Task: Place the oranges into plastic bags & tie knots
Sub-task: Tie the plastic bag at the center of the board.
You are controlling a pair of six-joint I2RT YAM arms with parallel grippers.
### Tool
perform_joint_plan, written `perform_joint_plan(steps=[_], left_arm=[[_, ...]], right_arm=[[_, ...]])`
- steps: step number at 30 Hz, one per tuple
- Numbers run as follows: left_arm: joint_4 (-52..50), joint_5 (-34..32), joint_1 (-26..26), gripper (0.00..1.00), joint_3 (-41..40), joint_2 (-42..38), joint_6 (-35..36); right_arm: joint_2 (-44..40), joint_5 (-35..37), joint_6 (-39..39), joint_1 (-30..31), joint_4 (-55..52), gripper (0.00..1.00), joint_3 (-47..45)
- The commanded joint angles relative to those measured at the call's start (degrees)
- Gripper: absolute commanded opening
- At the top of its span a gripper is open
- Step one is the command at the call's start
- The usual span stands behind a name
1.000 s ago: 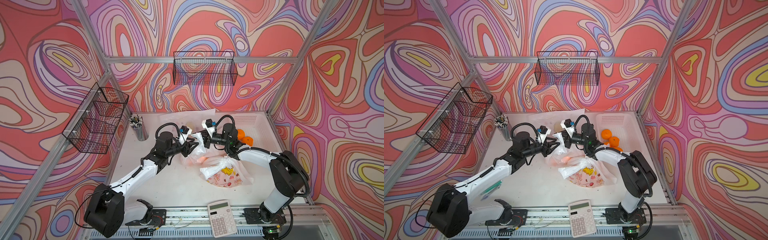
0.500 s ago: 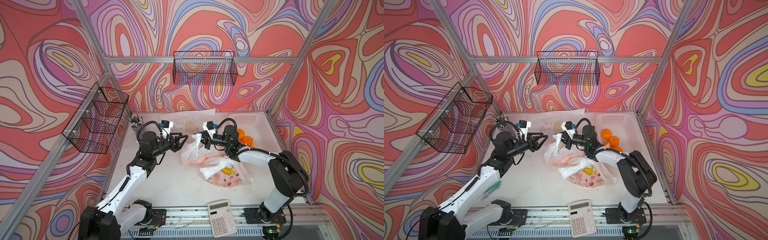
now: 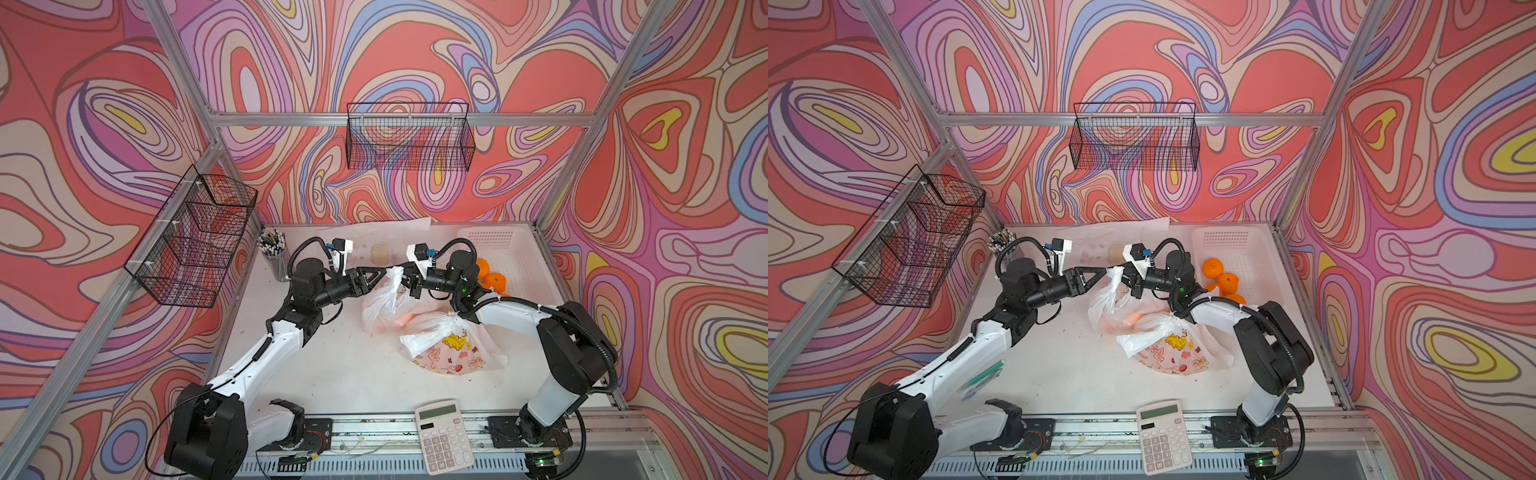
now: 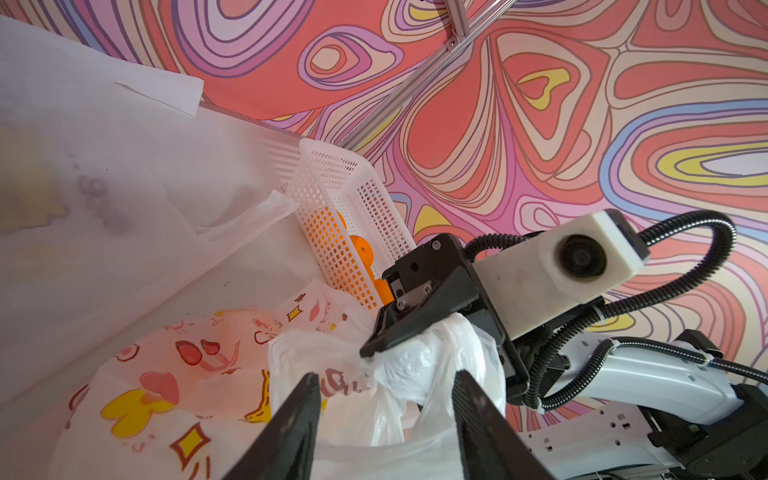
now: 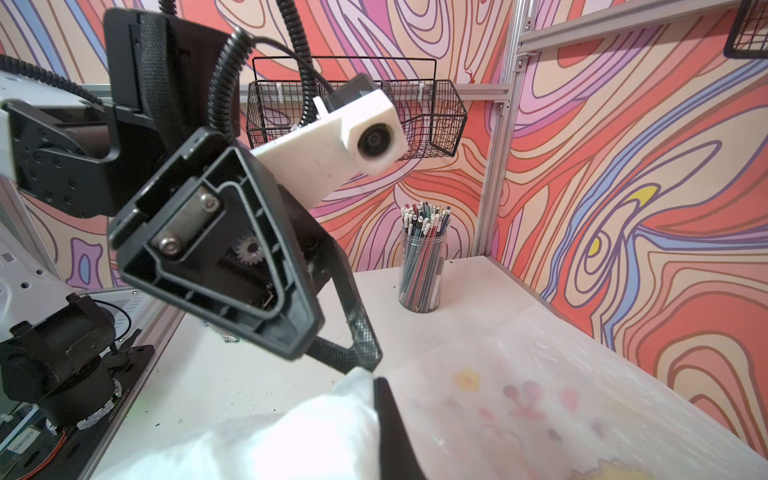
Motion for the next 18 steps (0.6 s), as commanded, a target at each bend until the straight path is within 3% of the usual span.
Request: perform_joint_plan(steps=[1,11,18], left_arm=[[5.6,1.0,-1.4,0.52,2.1,2.4,-3.8],[5.8,-1.4,-2.9,0.40,2.8,4.0,-4.1],[0.6,-2.9,-3.3,0.25,4.0,2.8,-0.8]], right_arm=[[0.3,-0.7,-1.3,0.3,-0.9,0.00,0.9],[-0.5,0.2,-4.0,0.4,-4.6,0.00,0.8],[-1.2,0.8,-5.2,0.4,-6.3,0.00,0.8]])
